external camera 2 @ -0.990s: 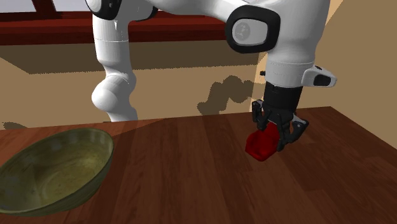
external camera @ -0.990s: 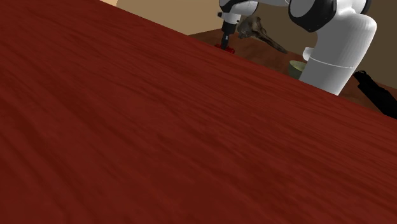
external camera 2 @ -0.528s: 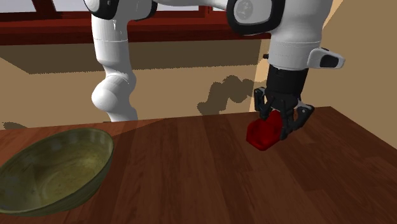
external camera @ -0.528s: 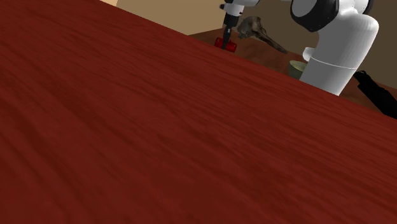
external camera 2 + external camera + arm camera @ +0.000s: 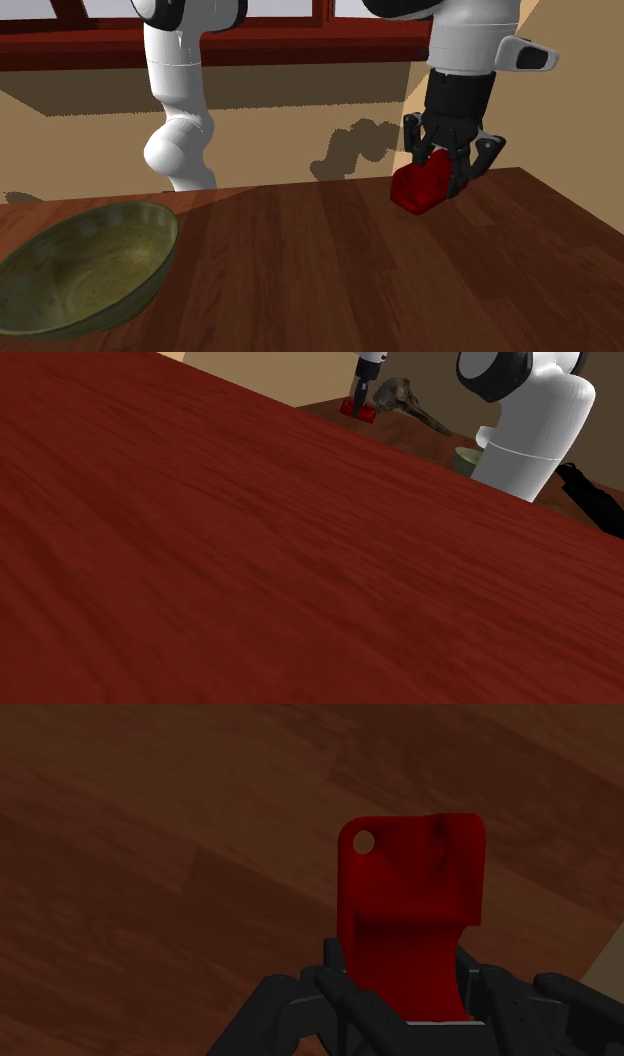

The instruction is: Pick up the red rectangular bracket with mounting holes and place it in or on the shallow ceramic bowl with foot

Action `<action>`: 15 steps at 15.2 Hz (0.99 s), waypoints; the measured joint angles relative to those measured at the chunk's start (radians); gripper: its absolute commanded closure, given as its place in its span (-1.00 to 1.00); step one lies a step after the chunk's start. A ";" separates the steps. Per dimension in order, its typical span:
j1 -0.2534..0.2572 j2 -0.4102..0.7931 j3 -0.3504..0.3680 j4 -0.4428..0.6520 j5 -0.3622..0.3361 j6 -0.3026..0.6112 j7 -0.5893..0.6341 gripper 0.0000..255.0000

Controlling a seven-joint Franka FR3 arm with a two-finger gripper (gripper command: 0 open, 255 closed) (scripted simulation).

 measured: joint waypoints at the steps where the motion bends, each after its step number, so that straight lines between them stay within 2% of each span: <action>1: -0.002 0.003 -0.001 0.018 0.002 -0.016 -0.002 1.00; 15: -0.028 0.058 -0.009 0.267 0.032 -0.218 -0.019 1.00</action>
